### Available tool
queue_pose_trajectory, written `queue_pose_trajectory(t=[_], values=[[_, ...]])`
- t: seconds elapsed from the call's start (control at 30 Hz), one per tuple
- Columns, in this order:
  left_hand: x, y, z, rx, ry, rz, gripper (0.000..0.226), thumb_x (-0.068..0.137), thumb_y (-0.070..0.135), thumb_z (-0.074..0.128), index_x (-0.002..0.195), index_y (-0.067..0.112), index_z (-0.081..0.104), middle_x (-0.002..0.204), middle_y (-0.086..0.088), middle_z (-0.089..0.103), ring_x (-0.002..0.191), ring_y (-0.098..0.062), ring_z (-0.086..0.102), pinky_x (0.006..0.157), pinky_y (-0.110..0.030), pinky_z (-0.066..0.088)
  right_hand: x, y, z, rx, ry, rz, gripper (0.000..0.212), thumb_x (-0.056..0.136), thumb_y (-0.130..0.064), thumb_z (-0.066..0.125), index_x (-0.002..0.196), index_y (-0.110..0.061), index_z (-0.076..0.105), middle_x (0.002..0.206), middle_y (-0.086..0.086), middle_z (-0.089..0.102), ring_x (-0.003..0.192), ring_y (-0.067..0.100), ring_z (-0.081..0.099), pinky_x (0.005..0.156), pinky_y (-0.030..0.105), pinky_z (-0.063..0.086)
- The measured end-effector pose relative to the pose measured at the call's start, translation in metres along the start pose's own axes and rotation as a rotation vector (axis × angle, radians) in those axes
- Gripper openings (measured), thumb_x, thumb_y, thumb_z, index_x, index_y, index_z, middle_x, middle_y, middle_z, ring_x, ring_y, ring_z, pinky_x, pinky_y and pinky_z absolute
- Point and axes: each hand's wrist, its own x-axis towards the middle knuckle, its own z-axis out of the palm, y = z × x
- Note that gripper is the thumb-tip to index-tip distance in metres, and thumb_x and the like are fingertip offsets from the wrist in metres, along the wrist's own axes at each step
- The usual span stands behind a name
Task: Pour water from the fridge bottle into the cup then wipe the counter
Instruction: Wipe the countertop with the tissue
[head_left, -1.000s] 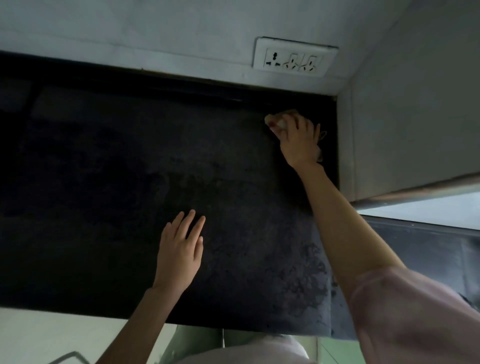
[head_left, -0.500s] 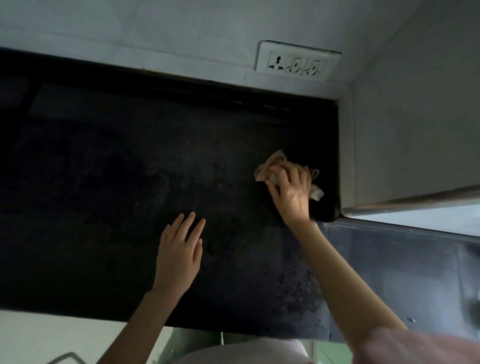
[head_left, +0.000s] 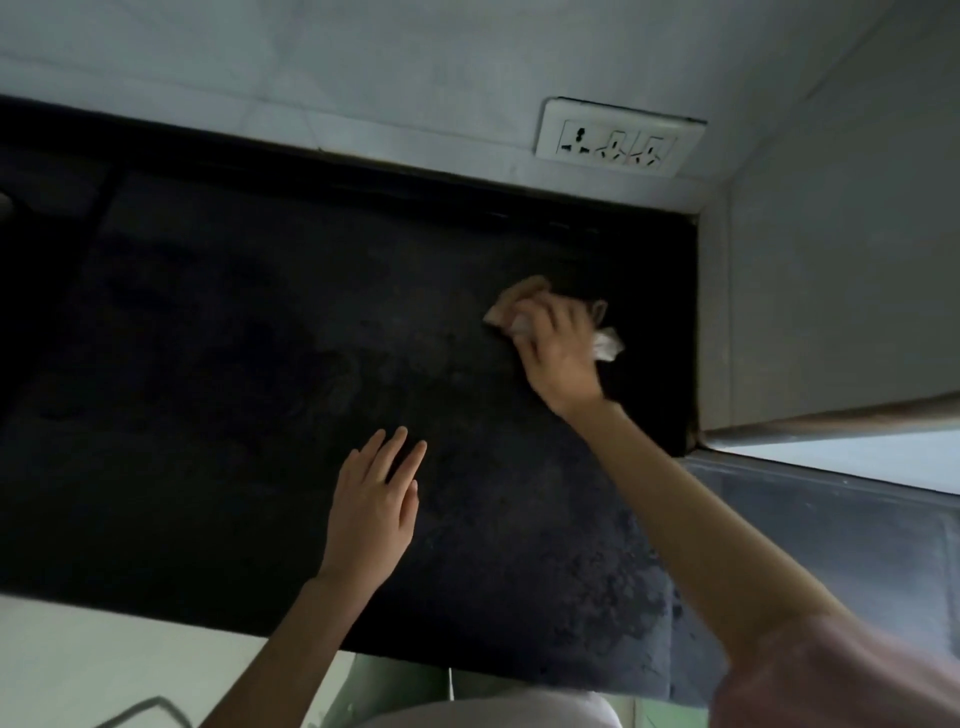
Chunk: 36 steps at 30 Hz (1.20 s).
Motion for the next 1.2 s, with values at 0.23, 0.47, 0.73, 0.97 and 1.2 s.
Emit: queue_pose_trajectory(t=[0.23, 0.47, 0.73, 0.97, 1.2], values=[[-0.001, -0.002, -0.002, -0.001, -0.021, 0.007, 0.046, 0.095, 0.029, 0.036, 0.136, 0.017, 0.053, 0.143, -0.009, 0.05, 0.135, -0.031, 0.043, 0.106, -0.053, 0.041, 0.07, -0.003, 0.025, -0.006, -0.063, -0.076, 0.034, 0.087, -0.022, 0.057, 0.118, -0.008, 0.061, 0.118, 0.019, 0.059, 0.1, 0.042, 0.054, 0.09, 0.048, 0.044], [-0.003, -0.001, 0.001, -0.028, 0.011, 0.011, 0.045, 0.095, 0.029, 0.038, 0.136, 0.016, 0.054, 0.144, -0.01, 0.049, 0.135, -0.032, 0.042, 0.108, -0.053, 0.038, 0.083, -0.006, 0.021, -0.061, -0.042, 0.14, 0.037, 0.087, -0.022, 0.056, 0.123, -0.012, 0.059, 0.123, 0.014, 0.059, 0.107, 0.041, 0.052, 0.093, 0.049, 0.044], [-0.002, -0.001, -0.004, 0.008, -0.055, 0.026, 0.048, 0.092, 0.021, 0.058, 0.14, 0.016, 0.049, 0.148, -0.01, 0.044, 0.138, -0.031, 0.038, 0.109, -0.052, 0.037, -0.148, -0.085, -0.044, 0.046, -0.118, -0.001, 0.025, 0.092, -0.021, 0.059, 0.115, -0.013, 0.064, 0.121, 0.007, 0.06, 0.104, 0.031, 0.051, 0.09, 0.044, 0.039], [-0.004, -0.001, -0.004, 0.018, -0.063, 0.049, 0.047, 0.094, 0.023, 0.057, 0.14, 0.014, 0.049, 0.148, -0.013, 0.044, 0.138, -0.034, 0.037, 0.109, -0.054, 0.036, -0.176, -0.07, -0.049, 0.031, -0.106, -0.052, 0.029, 0.089, -0.014, 0.063, 0.117, -0.011, 0.062, 0.12, 0.011, 0.059, 0.101, 0.036, 0.054, 0.088, 0.046, 0.044], [-0.002, -0.002, -0.011, 0.054, -0.104, 0.071, 0.047, 0.095, 0.026, 0.052, 0.14, 0.013, 0.047, 0.148, -0.015, 0.043, 0.139, -0.036, 0.036, 0.108, -0.055, 0.037, -0.078, -0.016, -0.044, -0.07, 0.005, 0.291, 0.04, 0.09, -0.034, 0.049, 0.122, -0.012, 0.06, 0.119, 0.013, 0.061, 0.102, 0.04, 0.054, 0.087, 0.048, 0.047]])
